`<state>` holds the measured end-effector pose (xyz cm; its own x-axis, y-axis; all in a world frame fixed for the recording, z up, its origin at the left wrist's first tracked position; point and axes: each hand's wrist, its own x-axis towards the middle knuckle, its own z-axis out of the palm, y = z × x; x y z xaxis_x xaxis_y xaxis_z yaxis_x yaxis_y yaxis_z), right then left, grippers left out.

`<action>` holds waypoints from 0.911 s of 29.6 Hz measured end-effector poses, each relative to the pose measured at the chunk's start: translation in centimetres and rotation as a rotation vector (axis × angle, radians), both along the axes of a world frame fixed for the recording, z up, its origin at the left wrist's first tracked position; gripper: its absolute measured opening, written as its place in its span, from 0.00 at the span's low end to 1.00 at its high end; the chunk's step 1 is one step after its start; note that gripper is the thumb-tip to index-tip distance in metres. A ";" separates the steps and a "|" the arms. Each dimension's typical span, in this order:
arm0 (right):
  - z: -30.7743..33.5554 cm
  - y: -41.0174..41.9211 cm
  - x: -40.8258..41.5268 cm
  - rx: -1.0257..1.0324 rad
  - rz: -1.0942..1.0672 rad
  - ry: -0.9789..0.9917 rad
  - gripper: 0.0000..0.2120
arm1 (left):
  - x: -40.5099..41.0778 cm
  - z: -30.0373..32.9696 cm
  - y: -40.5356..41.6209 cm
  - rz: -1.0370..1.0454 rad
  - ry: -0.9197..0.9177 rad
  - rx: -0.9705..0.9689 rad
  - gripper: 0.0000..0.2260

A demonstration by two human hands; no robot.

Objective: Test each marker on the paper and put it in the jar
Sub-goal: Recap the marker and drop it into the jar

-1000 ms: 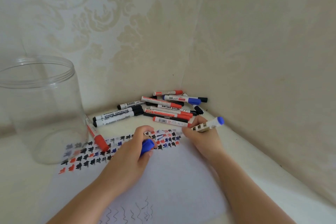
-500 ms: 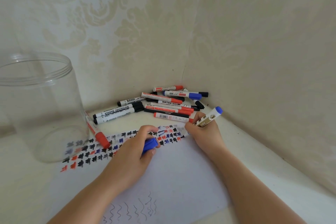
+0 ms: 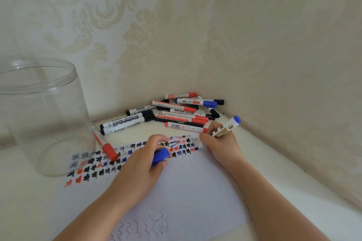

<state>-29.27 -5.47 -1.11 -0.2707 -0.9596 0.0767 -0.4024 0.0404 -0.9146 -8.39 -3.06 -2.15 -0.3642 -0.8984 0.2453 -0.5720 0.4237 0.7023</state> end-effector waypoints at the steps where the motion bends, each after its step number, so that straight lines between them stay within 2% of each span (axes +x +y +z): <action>1: 0.0 0.0 0.1 -0.004 -0.005 -0.002 0.07 | 0.0 0.0 0.0 0.002 0.004 -0.008 0.17; 5: 0.4 0.3 0.1 0.021 0.009 -0.006 0.09 | 0.0 0.0 0.0 0.003 0.036 -0.028 0.15; 9: 1.9 1.0 0.3 -0.049 -0.036 -0.202 0.14 | 0.0 0.6 0.2 0.018 0.069 -0.093 0.14; 14: 3.8 2.8 2.9 -0.020 0.264 -0.378 0.11 | -0.2 1.2 0.2 0.021 0.132 -0.139 0.18; 16: 4.0 3.1 3.6 0.001 0.297 -0.414 0.09 | -0.3 1.2 0.3 0.040 0.154 -0.132 0.18; 20: 3.8 3.0 4.1 0.040 0.298 -0.353 0.09 | -0.2 1.3 0.5 0.040 0.191 -0.132 0.14; 24: 3.8 3.6 4.8 0.064 0.363 -0.252 0.03 | 0.1 1.5 0.5 0.027 0.179 -0.168 0.14; 25: 4.0 3.7 4.9 0.053 0.359 -0.289 0.05 | 0.2 1.6 0.5 0.037 0.187 -0.185 0.14; 27: 4.2 3.8 4.8 0.046 0.307 -0.424 0.16 | 0.3 2.2 0.5 0.047 0.188 -0.211 0.14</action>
<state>-24.44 -1.68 3.05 0.0254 -0.9994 -0.0225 0.0032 0.0226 -0.9997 -8.05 -2.52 0.02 -0.2540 -0.8349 0.4883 -0.4628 0.5482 0.6966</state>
